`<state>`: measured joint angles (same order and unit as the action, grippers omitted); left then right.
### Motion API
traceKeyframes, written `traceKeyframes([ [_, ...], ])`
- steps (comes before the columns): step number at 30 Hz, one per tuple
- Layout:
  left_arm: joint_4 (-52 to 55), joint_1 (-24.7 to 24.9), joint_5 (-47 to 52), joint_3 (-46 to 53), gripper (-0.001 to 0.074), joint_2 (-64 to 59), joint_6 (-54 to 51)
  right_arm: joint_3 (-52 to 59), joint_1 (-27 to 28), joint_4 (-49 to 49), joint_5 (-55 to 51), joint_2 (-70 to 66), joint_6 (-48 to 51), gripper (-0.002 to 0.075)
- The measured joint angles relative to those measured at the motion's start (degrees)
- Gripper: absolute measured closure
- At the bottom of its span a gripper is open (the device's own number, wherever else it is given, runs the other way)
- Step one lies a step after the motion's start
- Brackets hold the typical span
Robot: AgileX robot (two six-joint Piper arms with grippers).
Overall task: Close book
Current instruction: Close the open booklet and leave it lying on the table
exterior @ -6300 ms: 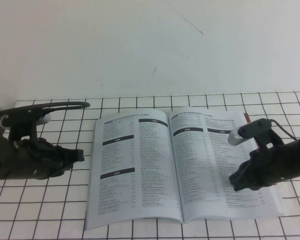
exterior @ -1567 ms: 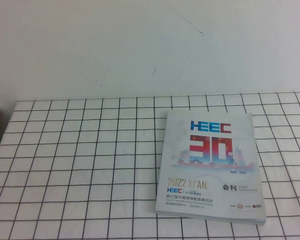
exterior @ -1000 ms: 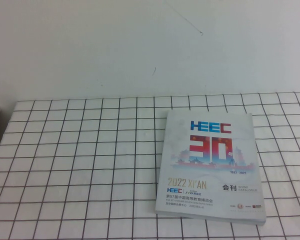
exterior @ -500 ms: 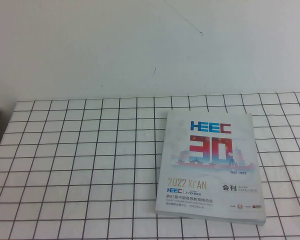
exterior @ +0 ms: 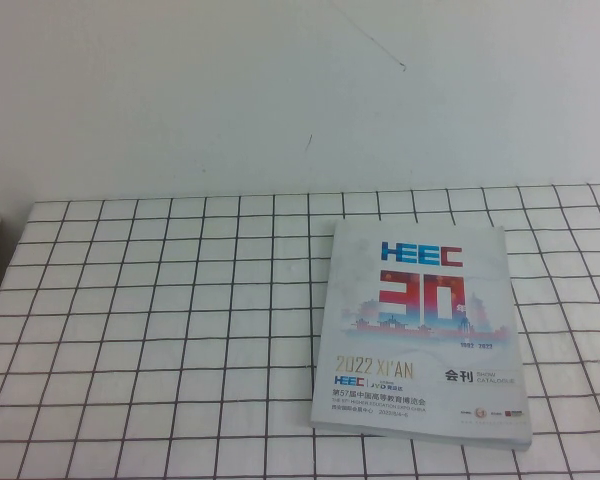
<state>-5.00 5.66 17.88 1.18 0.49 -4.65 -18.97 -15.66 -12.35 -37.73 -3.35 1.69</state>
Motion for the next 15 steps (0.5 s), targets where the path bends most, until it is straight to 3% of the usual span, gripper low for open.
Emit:
traceKeyframes([
  [15,0.4,0.0,0.3,-0.1,0.0739,0.1,5.8,0.0,0.0,0.0,0.0,0.0,0.0,0.0729],
])
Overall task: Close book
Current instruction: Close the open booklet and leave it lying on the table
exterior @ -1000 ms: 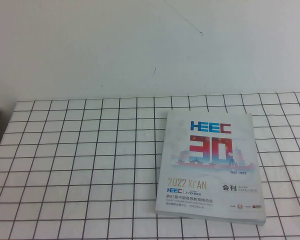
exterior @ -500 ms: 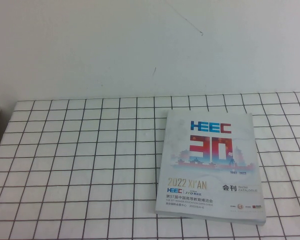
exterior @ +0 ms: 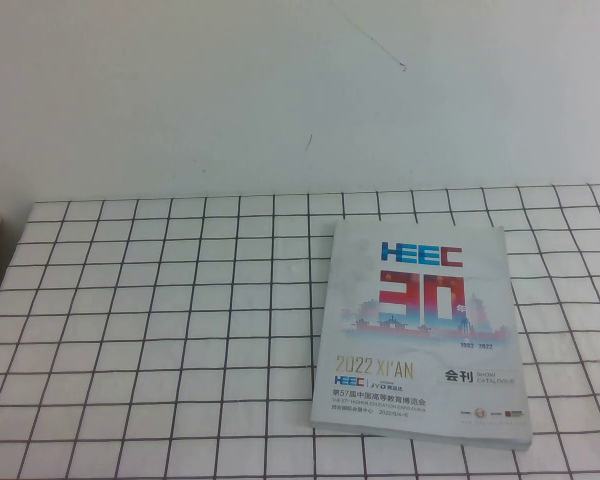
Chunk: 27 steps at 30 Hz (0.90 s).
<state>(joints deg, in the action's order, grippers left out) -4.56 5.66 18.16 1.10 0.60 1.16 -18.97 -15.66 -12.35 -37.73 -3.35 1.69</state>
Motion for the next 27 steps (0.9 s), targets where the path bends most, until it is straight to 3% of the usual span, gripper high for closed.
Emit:
traceKeyframes([
  [27,0.2,0.0,0.1,0.0,0.0739,0.0,-1.6,0.1,0.0,0.1,0.0,0.0,0.0,0.0729],
])
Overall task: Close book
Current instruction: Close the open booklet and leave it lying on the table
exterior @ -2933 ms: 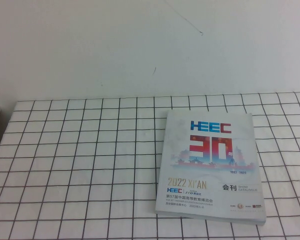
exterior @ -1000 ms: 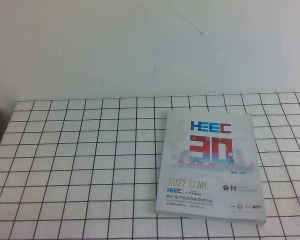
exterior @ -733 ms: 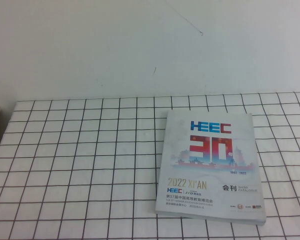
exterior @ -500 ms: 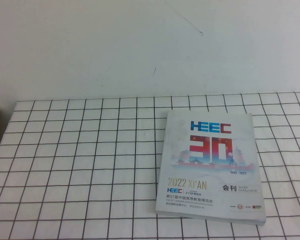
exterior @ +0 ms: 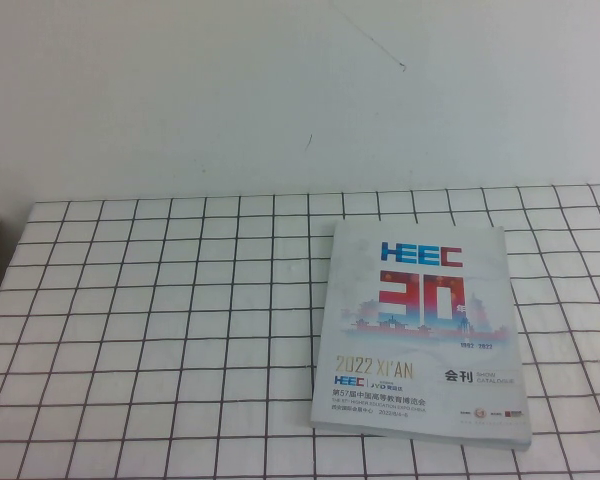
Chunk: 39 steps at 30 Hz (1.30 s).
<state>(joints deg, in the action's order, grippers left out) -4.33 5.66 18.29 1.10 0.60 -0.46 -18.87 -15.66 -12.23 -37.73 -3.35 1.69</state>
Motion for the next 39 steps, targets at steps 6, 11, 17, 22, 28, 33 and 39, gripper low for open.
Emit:
traceKeyframes([
  [6,0.0,0.0,0.0,0.0,0.0739,0.1,0.0,2.6,4.0,0.9,2.6,1.1,0.0,0.0729],
  [11,0.0,0.0,0.2,-0.1,0.0739,0.1,0.0,7.8,13.2,0.6,8.0,3.8,0.0,0.0729],
  [17,0.0,0.0,0.2,-0.1,0.0738,0.1,0.0,17.8,16.2,2.0,14.5,4.0,0.0,0.0729],
  [22,0.0,0.0,0.3,-0.1,0.0739,0.1,0.0,20.0,16.5,4.7,17.7,4.0,1.6,0.0729],
  [28,0.0,0.0,0.3,-0.1,0.0738,0.1,0.0,19.9,17.0,7.5,17.8,4.0,2.3,0.0729],
  [33,0.0,0.0,0.3,-0.1,0.0739,0.1,0.0,19.9,17.6,8.9,17.8,4.0,2.5,0.0729],
  [39,0.0,0.0,0.3,-0.1,0.0738,0.1,0.0,19.9,19.3,10.1,17.8,4.0,2.5,0.0729],
])
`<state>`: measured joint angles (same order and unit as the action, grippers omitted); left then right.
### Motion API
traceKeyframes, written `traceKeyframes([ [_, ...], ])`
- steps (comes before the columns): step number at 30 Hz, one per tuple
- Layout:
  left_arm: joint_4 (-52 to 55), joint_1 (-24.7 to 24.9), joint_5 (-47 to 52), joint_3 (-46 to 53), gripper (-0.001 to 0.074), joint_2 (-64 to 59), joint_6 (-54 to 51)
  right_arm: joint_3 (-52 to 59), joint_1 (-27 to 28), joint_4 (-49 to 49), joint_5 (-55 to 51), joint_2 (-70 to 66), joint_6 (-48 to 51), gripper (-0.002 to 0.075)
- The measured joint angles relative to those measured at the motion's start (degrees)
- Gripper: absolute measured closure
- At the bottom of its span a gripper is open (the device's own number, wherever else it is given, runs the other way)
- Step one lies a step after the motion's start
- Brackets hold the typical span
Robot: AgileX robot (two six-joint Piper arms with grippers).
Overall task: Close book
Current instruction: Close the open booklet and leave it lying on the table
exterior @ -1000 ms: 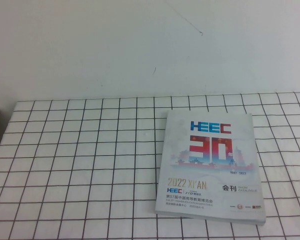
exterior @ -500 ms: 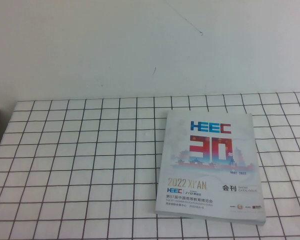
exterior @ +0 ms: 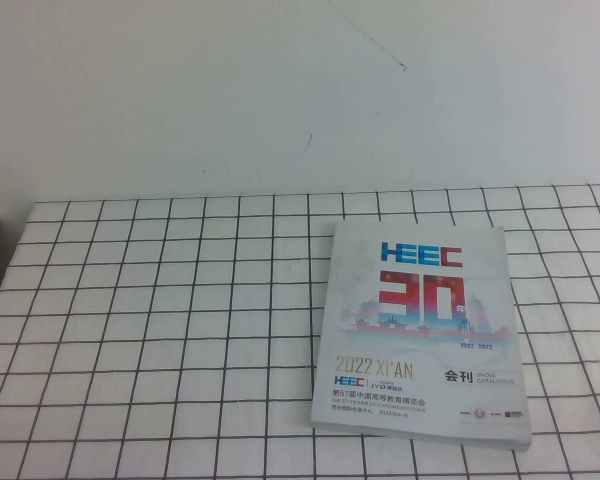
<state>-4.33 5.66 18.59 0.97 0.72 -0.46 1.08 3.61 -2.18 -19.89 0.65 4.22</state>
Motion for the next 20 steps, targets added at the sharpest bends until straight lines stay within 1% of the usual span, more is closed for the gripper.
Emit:
traceKeyframes([
  [11,0.0,0.0,0.0,0.0,0.0738,0.0,0.0,0.0,0.0,0.7,0.0,0.0,0.0,0.0729],
  [20,0.0,0.0,0.1,0.0,0.0739,0.0,-0.1,0.0,0.0,-1.5,0.0,0.0,0.0,0.0729],
])
